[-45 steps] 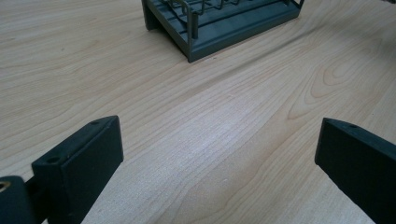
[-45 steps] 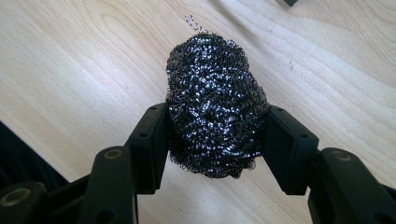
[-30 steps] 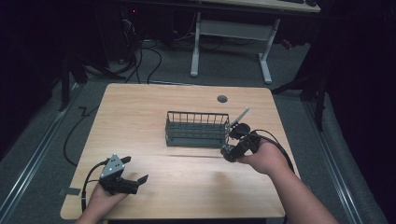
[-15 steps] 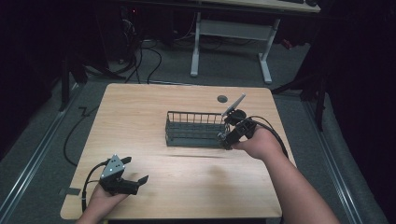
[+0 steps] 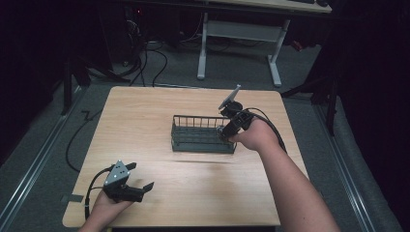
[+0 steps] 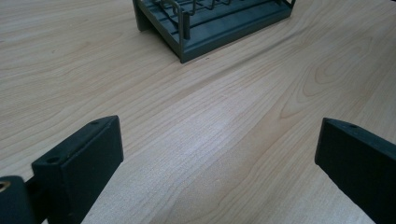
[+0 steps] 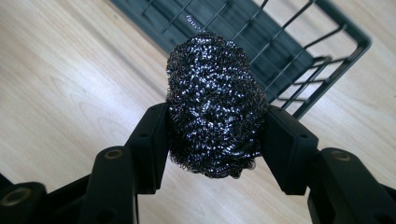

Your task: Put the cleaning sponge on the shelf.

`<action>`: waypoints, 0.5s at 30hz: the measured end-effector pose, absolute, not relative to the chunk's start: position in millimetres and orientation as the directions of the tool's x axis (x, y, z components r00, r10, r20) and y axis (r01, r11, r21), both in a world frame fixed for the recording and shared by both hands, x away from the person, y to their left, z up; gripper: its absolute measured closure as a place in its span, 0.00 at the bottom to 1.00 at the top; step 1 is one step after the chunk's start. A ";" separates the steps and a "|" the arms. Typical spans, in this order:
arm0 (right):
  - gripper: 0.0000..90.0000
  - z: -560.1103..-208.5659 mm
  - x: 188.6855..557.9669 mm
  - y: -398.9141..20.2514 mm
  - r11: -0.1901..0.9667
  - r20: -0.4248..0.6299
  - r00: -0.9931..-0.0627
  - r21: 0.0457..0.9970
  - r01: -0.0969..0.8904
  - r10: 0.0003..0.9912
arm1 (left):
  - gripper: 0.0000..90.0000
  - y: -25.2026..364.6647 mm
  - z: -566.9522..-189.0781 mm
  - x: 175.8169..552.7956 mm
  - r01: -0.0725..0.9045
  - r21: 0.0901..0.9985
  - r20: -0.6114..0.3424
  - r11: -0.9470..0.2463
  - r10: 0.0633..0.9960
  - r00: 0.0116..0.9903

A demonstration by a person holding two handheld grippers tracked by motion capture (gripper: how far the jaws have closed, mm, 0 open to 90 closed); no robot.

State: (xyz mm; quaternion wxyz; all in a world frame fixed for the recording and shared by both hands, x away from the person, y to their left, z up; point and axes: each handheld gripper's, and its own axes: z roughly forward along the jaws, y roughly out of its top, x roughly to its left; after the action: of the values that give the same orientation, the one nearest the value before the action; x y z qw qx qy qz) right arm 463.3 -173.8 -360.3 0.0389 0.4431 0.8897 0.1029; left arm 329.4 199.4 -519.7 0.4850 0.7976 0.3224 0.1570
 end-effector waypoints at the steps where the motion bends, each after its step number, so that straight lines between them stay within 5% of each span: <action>1: 0.50 -359.2 465.5 -172.0 0.582 0.021 -0.599 0.215 0.785 0.800 | 0.02 199.7 -519.5 329.4 0.363 0.874 -0.064 -0.321 0.666 0.743; 15: 0.50 -366.2 498.5 -164.3 0.562 0.011 -0.577 0.212 0.800 0.817 | 0.02 201.1 -518.9 328.9 0.360 0.877 -0.058 -0.318 0.673 0.737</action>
State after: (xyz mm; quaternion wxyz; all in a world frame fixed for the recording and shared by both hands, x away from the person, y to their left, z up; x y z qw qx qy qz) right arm 498.5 -164.3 -366.2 0.0441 0.4579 0.8825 0.0974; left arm 328.9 201.1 -518.9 0.4854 0.7955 0.3248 0.1615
